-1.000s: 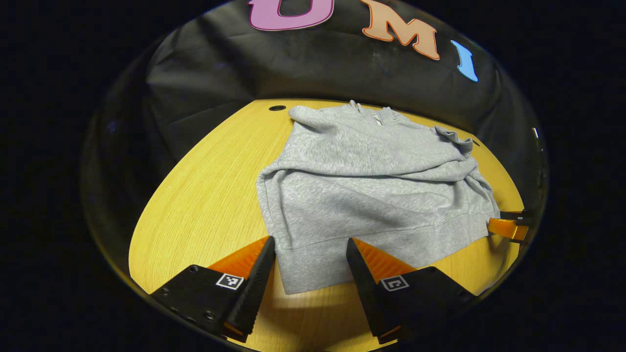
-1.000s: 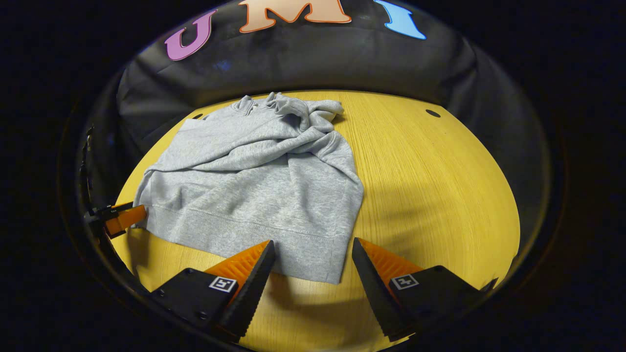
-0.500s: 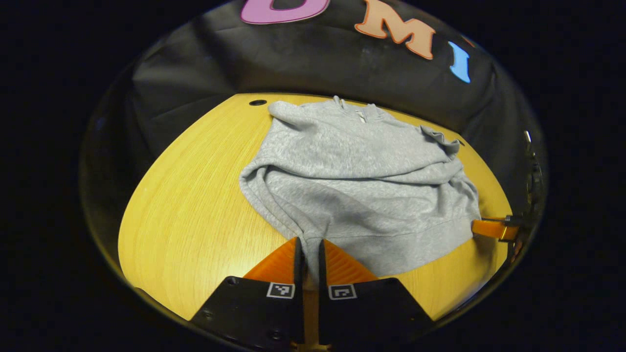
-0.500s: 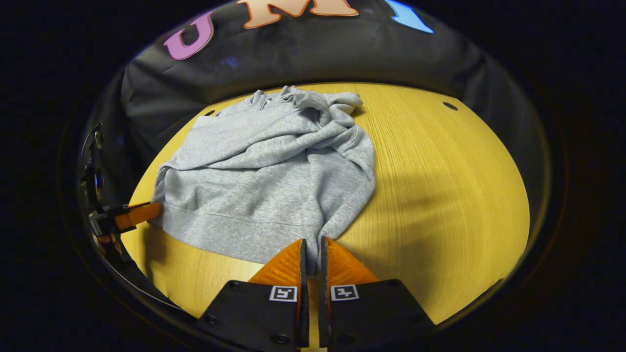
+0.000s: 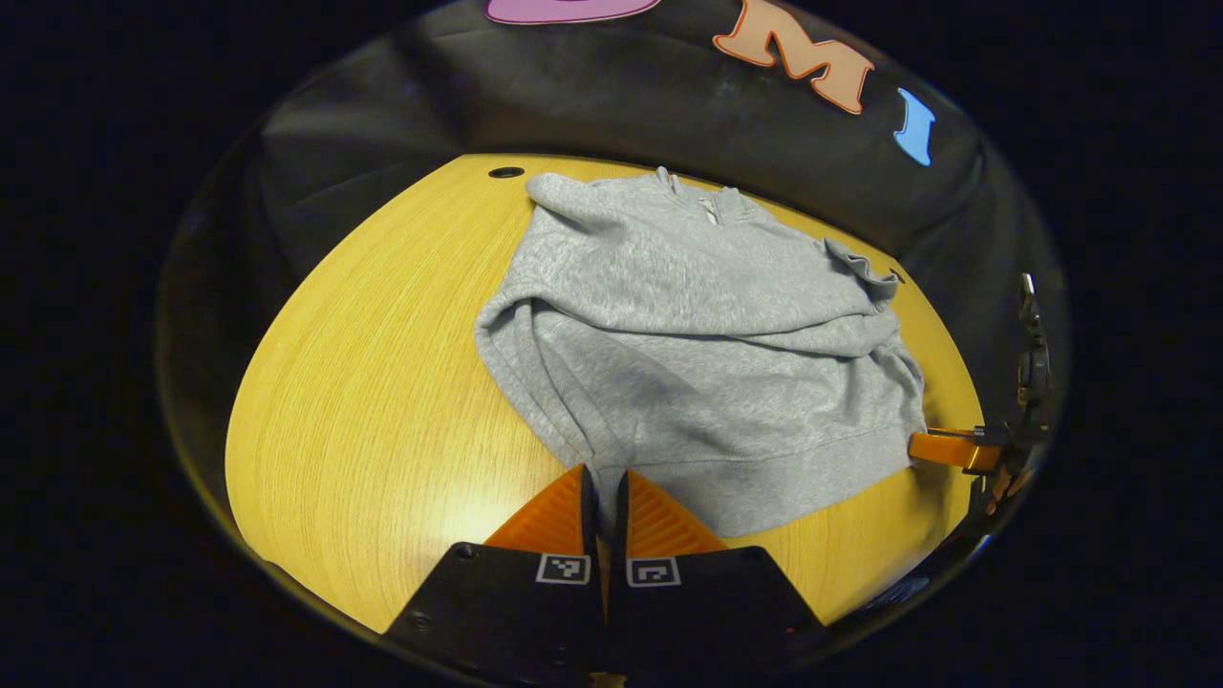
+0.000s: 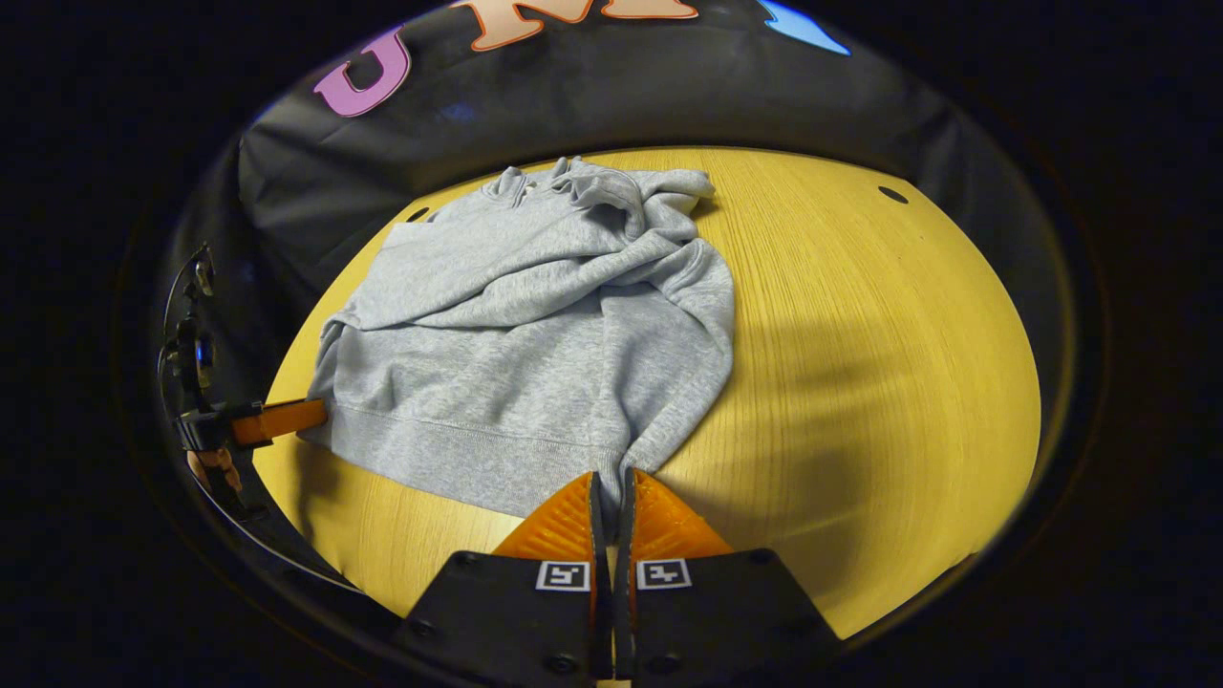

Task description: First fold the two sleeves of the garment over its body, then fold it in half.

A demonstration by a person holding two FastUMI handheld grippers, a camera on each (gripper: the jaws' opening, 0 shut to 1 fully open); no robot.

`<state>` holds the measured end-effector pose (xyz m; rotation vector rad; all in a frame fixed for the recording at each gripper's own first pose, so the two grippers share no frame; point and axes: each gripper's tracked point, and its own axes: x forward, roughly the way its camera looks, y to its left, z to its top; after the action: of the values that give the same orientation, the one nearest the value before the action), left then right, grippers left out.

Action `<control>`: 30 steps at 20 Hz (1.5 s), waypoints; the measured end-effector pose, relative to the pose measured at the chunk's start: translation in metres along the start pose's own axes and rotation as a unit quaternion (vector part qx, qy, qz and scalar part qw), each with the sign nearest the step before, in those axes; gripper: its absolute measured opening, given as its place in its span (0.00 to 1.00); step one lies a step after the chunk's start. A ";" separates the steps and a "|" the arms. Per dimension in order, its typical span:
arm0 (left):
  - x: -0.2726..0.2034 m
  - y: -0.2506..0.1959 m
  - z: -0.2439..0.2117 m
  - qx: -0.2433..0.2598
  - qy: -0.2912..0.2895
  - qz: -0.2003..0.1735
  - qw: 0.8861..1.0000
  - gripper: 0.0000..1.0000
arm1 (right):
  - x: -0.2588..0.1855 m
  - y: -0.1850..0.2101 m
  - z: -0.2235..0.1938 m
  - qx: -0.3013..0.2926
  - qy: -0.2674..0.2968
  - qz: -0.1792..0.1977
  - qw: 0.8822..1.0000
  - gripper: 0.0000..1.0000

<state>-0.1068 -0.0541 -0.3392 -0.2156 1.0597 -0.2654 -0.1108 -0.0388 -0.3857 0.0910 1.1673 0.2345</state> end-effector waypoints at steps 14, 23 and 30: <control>-0.002 0.002 0.012 -0.012 0.029 -0.008 0.999 0.00 | -0.011 0.012 0.010 0.022 0.015 0.054 0.998 0.02; -0.027 -0.010 0.063 -0.037 -0.016 -0.032 0.999 0.00 | -0.047 0.022 0.064 0.138 -0.030 0.124 0.982 0.04; -0.038 -0.014 0.099 -0.054 -0.043 -0.046 0.997 0.00 | -0.065 0.025 0.105 0.178 -0.060 0.155 0.970 0.03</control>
<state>-0.0388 -0.0504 -0.2569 -0.3704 0.9821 -0.2786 -0.0419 -0.0241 -0.2808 0.5997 1.0601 0.2879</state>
